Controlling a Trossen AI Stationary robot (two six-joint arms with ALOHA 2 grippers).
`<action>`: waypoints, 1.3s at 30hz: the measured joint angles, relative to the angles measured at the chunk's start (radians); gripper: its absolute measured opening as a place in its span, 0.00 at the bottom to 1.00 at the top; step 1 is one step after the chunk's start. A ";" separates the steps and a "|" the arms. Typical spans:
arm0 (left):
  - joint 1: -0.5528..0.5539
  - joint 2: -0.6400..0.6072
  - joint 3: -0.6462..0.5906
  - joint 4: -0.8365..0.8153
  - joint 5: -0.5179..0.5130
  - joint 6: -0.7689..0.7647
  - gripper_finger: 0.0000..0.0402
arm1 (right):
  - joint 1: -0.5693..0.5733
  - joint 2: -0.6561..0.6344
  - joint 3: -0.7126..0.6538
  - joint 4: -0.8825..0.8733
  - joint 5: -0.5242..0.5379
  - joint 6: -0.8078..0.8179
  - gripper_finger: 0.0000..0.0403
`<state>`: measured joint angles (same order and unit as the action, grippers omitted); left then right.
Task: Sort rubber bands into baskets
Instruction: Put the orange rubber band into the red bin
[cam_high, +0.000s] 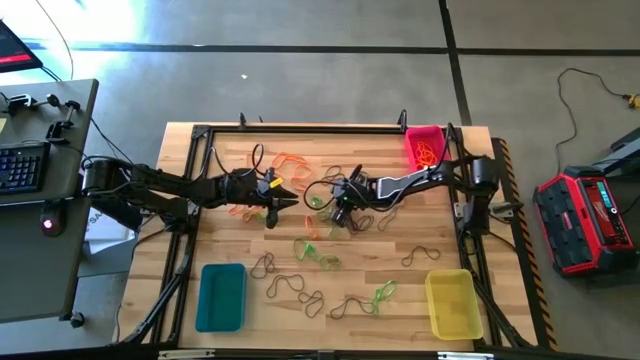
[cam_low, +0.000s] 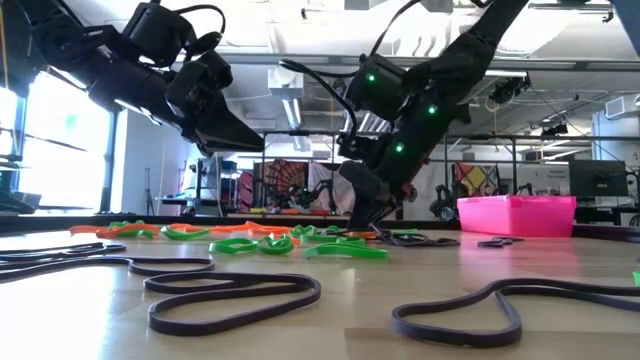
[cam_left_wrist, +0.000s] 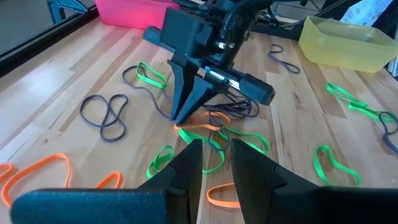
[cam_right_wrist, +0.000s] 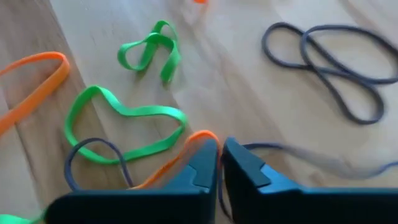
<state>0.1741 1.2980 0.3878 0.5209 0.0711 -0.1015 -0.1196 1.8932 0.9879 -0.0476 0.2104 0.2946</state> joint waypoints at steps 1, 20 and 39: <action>0.000 0.000 0.000 0.000 0.000 0.000 0.19 | 0.005 -0.010 0.000 -0.004 0.012 -0.006 0.02; 0.000 0.000 0.000 0.002 0.000 -0.001 0.19 | 0.195 -0.305 -0.002 -0.357 0.576 0.197 0.00; 0.000 0.000 0.000 0.024 -0.006 -0.001 0.19 | -0.342 -0.482 -0.005 -1.126 0.767 0.481 0.00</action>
<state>0.1741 1.2980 0.3878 0.5446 0.0650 -0.1024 -0.4612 1.4117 0.9827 -1.1732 0.9777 0.7759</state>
